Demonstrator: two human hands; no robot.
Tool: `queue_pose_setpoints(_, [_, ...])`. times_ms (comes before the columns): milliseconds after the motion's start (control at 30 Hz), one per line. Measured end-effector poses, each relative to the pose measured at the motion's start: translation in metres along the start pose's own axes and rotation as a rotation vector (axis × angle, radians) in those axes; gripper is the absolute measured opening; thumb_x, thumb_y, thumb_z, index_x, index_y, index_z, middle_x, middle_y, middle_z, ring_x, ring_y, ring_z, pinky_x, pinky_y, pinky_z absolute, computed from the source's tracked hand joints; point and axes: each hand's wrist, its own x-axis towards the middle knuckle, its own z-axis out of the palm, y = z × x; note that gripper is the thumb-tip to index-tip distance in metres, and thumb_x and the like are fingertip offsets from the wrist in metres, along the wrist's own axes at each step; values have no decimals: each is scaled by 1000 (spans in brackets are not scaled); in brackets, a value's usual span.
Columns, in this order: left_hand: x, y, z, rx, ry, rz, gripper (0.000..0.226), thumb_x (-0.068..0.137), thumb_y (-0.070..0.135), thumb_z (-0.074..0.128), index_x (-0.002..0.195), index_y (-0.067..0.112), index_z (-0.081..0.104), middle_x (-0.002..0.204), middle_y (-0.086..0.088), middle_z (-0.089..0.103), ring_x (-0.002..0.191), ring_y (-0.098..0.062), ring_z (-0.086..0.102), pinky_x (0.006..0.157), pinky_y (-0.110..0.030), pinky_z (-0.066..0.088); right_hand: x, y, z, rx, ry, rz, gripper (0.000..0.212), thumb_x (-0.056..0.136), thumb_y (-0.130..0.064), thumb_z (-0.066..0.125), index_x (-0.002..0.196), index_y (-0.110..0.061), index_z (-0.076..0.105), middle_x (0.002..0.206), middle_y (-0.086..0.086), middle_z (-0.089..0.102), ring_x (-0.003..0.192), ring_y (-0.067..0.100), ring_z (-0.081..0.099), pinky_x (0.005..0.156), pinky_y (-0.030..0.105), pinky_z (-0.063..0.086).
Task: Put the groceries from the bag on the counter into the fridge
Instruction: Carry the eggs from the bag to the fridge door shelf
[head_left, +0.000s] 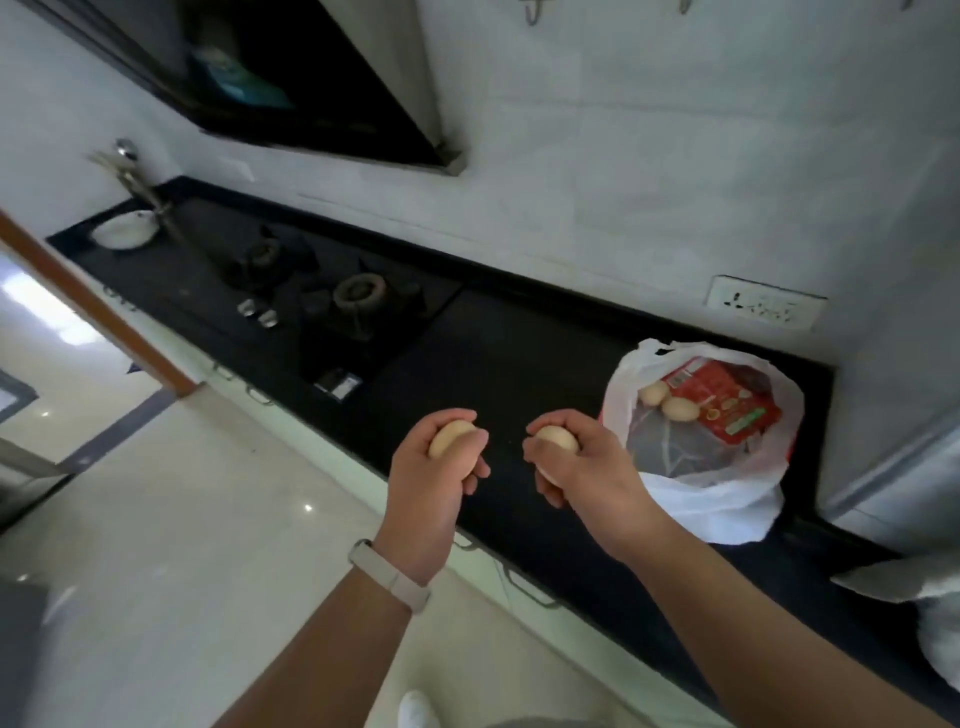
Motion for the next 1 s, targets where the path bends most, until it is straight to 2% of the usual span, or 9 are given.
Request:
queue_pose_setpoints(200, [10, 8, -96, -84, 133, 19, 16, 87, 6, 67, 102, 13, 68, 73, -10, 62, 64, -19, 58, 57, -29, 45, 18, -15, 98, -71, -130, 25, 10, 90, -21, 67, 99, -20, 64, 67, 8, 62, 57, 18, 55, 59, 29, 49])
queue_pose_setpoints(433, [21, 23, -259, -136, 327, 73, 15, 87, 8, 65, 102, 11, 69, 74, -9, 63, 64, -20, 57, 56, -29, 45, 34, -21, 265, -130, -294, 44, 9, 88, -15, 66, 96, -16, 63, 70, 8, 61, 57, 14, 53, 55, 27, 47])
queue_pose_setpoints(667, [4, 28, -412, -212, 533, 103, 16, 89, 5, 63, 104, 9, 67, 87, -12, 64, 63, -17, 59, 56, -28, 47, 30, -22, 425, -141, -476, 10, 9, 84, -7, 63, 93, -10, 63, 72, 11, 59, 54, 16, 52, 48, 28, 43])
queue_pose_setpoints(800, [-16, 28, -476, -221, 676, 107, 16, 89, 8, 64, 105, 10, 67, 88, -10, 66, 65, -16, 61, 62, -31, 50, 20, -21, 497, -174, -606, 3, 8, 85, -10, 63, 93, -10, 63, 69, 9, 58, 54, 16, 52, 48, 27, 43])
queue_pose_setpoints(1000, [-35, 24, -538, -196, 844, 110, 15, 88, 8, 66, 102, 11, 67, 84, -8, 64, 64, -13, 62, 55, -23, 47, 14, -20, 574, -190, -766, 1, 7, 87, -9, 64, 94, -10, 63, 67, 12, 57, 51, 17, 51, 49, 27, 42])
